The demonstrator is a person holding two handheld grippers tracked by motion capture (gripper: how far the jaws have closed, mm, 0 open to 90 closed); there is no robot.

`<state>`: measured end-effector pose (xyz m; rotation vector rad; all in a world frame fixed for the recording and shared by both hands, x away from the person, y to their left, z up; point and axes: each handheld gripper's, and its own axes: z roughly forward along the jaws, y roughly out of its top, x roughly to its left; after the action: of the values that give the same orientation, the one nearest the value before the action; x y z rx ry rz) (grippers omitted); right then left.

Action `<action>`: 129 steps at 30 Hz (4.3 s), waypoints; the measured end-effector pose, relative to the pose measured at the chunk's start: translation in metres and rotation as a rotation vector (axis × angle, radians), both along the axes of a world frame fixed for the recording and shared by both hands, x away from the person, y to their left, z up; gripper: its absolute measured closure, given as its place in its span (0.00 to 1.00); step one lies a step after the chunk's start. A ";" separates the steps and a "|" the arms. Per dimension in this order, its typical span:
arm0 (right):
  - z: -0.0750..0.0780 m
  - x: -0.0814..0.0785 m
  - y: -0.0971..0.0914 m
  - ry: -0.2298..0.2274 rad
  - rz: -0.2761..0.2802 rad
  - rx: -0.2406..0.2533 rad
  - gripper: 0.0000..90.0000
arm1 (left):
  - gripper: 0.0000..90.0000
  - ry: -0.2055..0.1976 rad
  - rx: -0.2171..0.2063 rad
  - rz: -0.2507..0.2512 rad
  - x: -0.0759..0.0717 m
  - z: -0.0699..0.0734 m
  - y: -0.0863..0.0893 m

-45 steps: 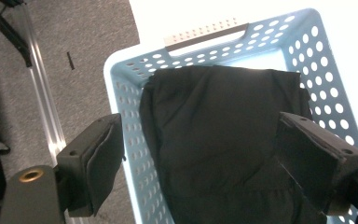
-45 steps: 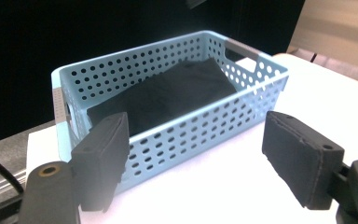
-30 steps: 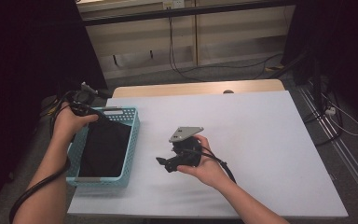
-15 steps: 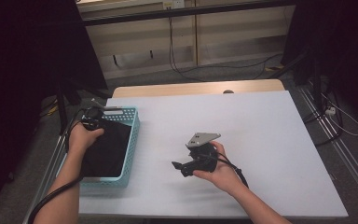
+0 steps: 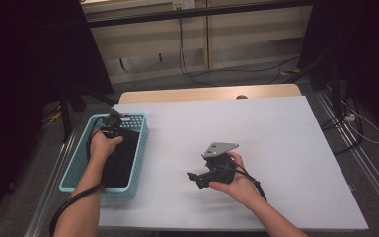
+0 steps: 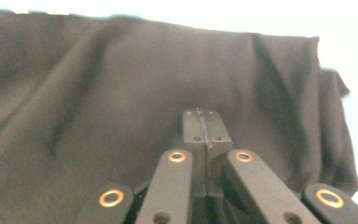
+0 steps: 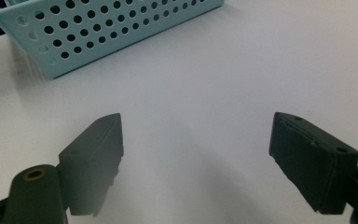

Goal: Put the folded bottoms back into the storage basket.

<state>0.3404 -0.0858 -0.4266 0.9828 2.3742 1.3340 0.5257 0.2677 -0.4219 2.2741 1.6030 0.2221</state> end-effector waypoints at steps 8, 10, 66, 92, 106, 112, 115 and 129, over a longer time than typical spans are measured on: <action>-0.002 0.002 -0.005 0.010 -0.019 -0.002 0.19 | 1.00 -0.062 -0.024 0.045 0.007 0.000 0.004; -0.002 0.003 -0.006 0.011 -0.018 -0.002 0.19 | 1.00 -0.076 -0.029 0.036 0.005 0.011 0.012; -0.001 -0.015 -0.078 -0.002 -0.137 0.027 0.20 | 0.37 -0.116 -0.012 0.008 -0.046 0.065 0.027; -0.001 -0.018 -0.094 -0.004 -0.158 0.014 0.20 | 0.19 -0.157 -0.122 -0.238 -0.061 0.069 -0.052; 0.000 -0.023 -0.117 0.001 -0.193 0.010 0.20 | 0.17 -0.145 -0.156 -0.329 -0.072 0.063 -0.091; 0.000 -0.022 -0.117 0.002 -0.186 0.007 0.20 | 0.17 -0.151 -0.176 -0.359 -0.080 0.058 -0.102; 0.001 -0.023 -0.119 0.000 -0.188 0.010 0.20 | 0.16 -0.155 -0.178 -0.381 -0.084 0.057 -0.107; -0.003 -0.029 -0.129 0.013 -0.203 -0.003 0.20 | 0.16 -0.160 -0.192 -0.433 -0.096 0.049 -0.120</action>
<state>0.3112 -0.2151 -0.4291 1.1993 2.2147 1.2521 0.4299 0.1476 -0.3729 2.3170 0.9782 0.1285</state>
